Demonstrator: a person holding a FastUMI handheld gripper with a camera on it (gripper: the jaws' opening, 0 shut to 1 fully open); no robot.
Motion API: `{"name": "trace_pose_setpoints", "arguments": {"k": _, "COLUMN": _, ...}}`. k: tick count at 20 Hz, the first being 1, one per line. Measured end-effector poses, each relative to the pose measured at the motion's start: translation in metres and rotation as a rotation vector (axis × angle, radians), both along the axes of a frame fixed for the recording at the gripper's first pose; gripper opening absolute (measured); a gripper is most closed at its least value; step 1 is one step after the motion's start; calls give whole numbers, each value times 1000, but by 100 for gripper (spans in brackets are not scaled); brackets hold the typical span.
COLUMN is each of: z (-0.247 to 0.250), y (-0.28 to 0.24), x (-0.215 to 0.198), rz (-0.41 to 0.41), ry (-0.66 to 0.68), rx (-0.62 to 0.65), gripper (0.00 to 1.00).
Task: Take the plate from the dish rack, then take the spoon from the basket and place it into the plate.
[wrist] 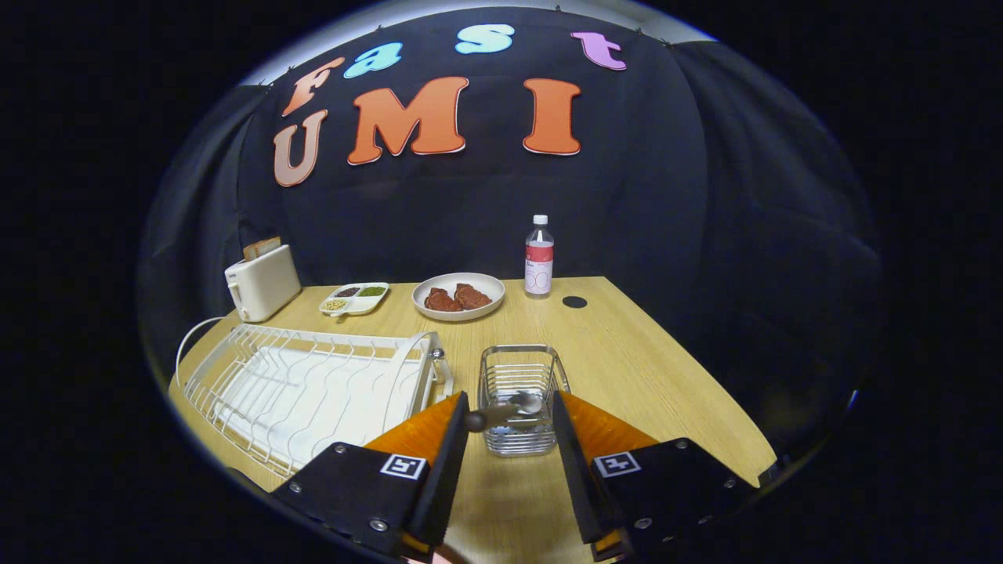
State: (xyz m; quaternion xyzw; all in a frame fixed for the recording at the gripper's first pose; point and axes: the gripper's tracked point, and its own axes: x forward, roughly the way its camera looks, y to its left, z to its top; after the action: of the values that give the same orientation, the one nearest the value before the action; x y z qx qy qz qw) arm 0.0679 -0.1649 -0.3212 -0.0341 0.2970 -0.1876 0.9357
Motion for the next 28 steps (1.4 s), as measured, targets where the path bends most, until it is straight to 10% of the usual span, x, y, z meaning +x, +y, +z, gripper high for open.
{"name": "trace_pose_setpoints", "arguments": {"k": 10, "z": -9, "y": -7, "x": 14, "rz": -7, "ry": -26, "rx": -46, "gripper": 17}}
{"name": "trace_pose_setpoints", "arguments": {"k": 28, "z": 129, "y": 38, "x": 2, "rz": 107, "ry": -245, "rx": -70, "gripper": 14}}
